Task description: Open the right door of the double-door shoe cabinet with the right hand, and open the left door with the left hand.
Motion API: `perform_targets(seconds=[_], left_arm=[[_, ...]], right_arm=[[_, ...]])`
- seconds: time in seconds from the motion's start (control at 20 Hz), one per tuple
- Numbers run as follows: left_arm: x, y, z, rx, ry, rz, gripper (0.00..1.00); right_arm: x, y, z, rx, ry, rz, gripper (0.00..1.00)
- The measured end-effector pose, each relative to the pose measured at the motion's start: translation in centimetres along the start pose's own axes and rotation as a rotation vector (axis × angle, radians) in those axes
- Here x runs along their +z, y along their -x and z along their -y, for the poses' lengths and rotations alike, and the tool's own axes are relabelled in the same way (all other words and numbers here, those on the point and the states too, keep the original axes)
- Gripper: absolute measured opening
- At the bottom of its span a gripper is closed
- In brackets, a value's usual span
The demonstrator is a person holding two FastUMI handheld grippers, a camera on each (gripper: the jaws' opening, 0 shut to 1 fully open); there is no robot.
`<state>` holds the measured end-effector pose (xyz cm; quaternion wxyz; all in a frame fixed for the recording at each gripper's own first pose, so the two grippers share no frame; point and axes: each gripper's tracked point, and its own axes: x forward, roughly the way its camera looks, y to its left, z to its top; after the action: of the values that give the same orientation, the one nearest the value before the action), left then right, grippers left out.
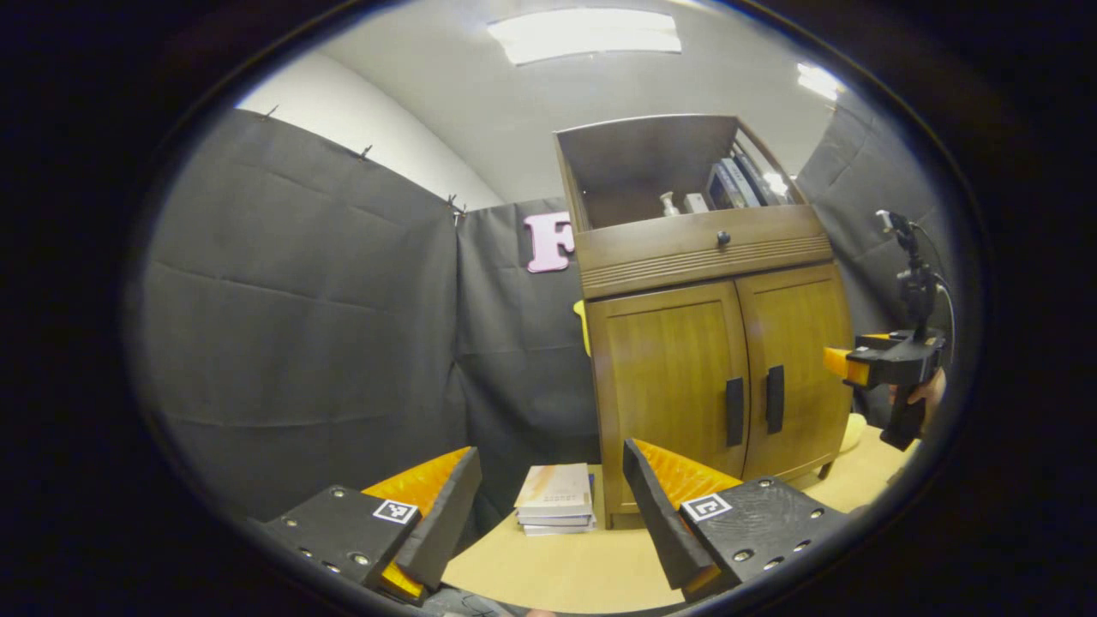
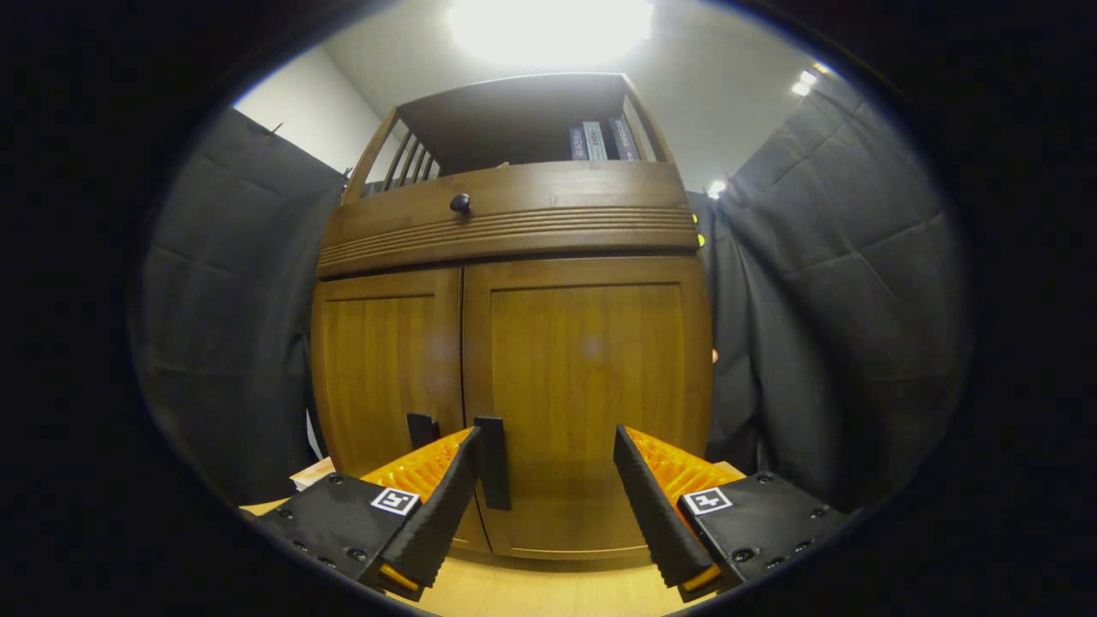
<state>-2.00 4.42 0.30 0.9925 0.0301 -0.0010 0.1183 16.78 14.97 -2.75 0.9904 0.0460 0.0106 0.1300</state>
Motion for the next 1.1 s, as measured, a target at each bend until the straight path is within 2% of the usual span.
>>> perform_targets(seconds=[0.6,1.1], left_arm=[[-0.9,1.5,-4.0,0.113,-0.026,-0.025,0.97],[-1.3,2.9,-5.8,0.157,-0.032,-0.029,0.97]], right_arm=[[-2.8,-6.6,-3.4,0.039,-0.001,-0.052,0.94],[-5.7,-11.4,-4.6,0.053,0.013,-0.149,0.94]])
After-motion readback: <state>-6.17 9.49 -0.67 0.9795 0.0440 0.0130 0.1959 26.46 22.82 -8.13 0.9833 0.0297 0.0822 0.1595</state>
